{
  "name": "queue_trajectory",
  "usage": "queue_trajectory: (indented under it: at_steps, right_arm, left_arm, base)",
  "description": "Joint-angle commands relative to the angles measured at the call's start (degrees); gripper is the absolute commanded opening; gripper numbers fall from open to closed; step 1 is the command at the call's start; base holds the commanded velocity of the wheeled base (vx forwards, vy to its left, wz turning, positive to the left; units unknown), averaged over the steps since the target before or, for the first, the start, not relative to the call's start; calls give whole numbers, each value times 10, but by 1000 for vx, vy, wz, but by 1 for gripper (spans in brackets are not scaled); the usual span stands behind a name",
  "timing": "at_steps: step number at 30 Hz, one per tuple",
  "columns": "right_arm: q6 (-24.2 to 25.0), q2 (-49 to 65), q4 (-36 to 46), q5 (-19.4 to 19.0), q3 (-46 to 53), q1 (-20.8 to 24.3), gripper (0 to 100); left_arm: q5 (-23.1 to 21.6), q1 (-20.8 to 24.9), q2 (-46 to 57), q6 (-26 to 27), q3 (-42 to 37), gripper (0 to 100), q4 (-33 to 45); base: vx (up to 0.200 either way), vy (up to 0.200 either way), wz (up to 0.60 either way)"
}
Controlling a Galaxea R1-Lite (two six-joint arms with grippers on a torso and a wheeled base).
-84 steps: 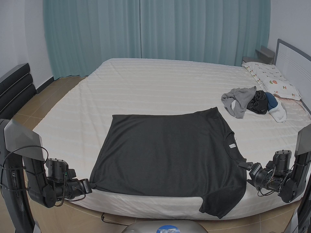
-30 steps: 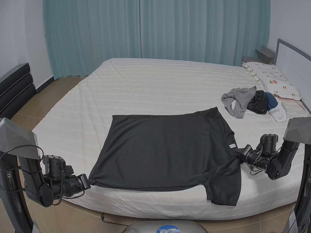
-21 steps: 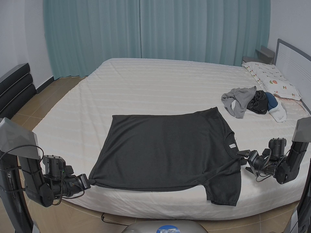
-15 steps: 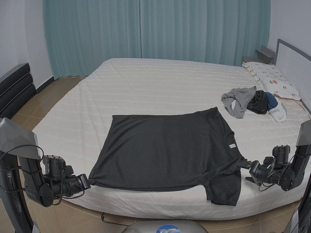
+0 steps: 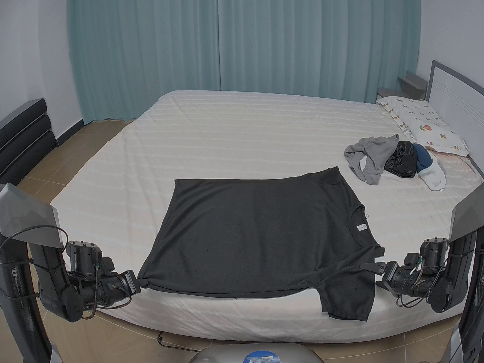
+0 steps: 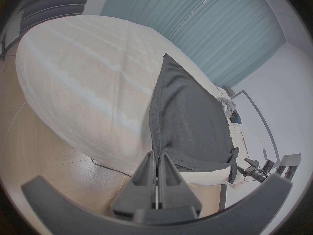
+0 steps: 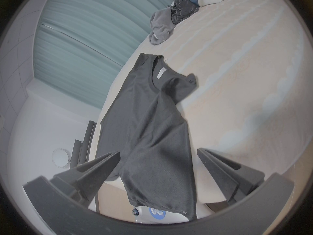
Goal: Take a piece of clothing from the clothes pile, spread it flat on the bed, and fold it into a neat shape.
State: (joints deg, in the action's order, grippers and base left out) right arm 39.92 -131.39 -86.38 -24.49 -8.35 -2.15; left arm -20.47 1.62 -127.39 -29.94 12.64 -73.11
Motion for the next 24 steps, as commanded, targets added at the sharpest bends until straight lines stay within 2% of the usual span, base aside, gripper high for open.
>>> queue_trajectory:
  at_steps: [1,11,12,24]
  right_arm:
    - [1,-35,-6,1,9,11,100]
    - [1,-42,-6,1,2,11,100]
    - [1,-45,-7,2,2,11,0]
    - [-2,-38,-32,5,50,-3,0]
  left_arm:
    - [0,0,-1,0,0,0,0]
    - [0,-1,0,0,0,0,0]
    - [1,-1,0,0,0,0,0]
    - [3,-1,1,1,-4,0,0]
  base:
    - [0,0,0]
    - [0,0,0]
    - [0,0,0]
    - [0,0,0]
